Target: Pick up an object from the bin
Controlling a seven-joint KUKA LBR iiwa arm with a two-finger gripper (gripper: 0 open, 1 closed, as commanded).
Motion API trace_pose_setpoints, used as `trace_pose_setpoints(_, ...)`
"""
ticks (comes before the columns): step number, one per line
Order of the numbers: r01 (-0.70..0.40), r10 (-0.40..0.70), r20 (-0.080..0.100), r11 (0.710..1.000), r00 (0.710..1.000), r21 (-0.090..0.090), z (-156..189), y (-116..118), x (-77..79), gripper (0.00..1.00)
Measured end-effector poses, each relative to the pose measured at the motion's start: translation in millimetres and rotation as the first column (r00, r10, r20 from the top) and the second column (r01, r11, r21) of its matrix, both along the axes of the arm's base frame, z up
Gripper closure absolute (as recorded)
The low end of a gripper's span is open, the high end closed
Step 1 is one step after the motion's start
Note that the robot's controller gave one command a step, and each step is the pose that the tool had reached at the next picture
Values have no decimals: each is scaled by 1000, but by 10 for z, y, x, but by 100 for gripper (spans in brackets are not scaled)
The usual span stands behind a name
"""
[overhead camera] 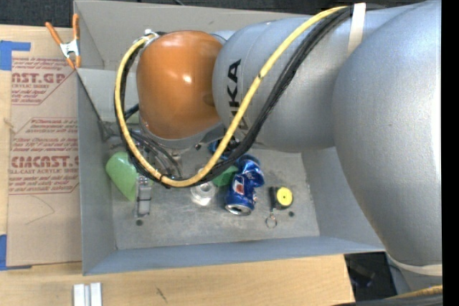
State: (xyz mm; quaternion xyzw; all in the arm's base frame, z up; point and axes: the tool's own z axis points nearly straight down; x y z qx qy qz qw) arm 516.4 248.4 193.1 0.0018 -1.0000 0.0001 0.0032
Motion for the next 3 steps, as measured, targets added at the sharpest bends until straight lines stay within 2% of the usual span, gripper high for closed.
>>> trace_pose_setpoints(1,-608,608,37,794,793,-4,-984,-451,372,0)
trace_pose_setpoints(2,-608,607,40,794,793,-3,-987,-441,379,100)
trace_pose_setpoints(3,-602,602,20,799,799,-3,491,-151,751,100)
